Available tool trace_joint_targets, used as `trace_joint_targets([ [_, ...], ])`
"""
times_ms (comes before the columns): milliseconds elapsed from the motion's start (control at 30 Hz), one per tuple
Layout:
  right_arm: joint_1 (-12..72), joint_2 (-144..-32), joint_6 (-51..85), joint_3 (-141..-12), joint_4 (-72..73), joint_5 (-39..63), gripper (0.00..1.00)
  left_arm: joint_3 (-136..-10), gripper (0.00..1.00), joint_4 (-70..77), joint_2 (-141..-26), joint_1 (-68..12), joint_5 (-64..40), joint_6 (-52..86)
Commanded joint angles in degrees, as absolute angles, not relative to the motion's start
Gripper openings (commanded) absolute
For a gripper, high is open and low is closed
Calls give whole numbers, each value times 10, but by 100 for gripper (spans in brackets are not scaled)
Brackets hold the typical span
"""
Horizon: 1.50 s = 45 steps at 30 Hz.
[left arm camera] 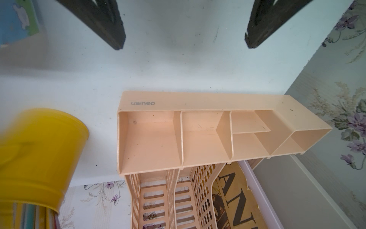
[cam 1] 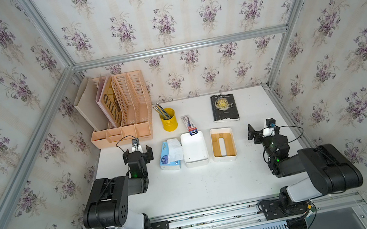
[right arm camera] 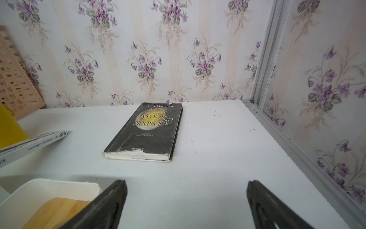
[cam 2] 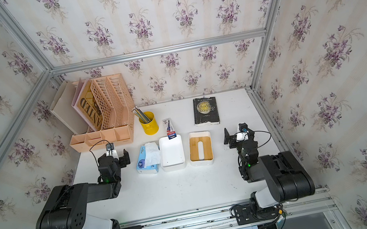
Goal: Put the tissue paper into the tissue box
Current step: Pick up the distractor from the center of the board.
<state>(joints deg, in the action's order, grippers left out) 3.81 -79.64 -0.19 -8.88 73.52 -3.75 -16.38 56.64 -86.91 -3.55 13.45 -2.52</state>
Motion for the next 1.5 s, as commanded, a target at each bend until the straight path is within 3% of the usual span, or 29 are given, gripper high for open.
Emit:
trace_joint_targets([
  [0, 46, -718, -6, -119, 636, -58, 100, -155, 99, 613, -841, -37, 141, -27],
  [233, 46, -584, 163, -226, 434, -58, 100, -218, 99, 368, -652, -37, 140, 11],
  [333, 47, -642, 183, -389, 196, 13, 100, -222, 99, 332, -576, -37, 142, 81],
  [433, 48, -719, 168, -521, 62, 84, 100, -268, 99, 218, -520, -36, 106, 110],
  [567, 43, -779, 232, -581, 23, 132, 100, -345, 99, 60, -502, -35, 12, 107],
  [633, 39, -786, 250, -559, 94, 213, 100, -348, 99, 58, -501, -35, -17, 125],
  [767, 46, -827, 300, -591, 98, 233, 96, -331, 99, 91, -500, -35, -47, 133],
  [1233, 259, -1134, 104, -1013, -290, 67, 99, -344, 99, 76, -552, -34, -71, 136],
  [1467, 304, -1226, 87, -1114, -348, 41, 98, -348, 99, 72, -566, -34, -89, 134],
])
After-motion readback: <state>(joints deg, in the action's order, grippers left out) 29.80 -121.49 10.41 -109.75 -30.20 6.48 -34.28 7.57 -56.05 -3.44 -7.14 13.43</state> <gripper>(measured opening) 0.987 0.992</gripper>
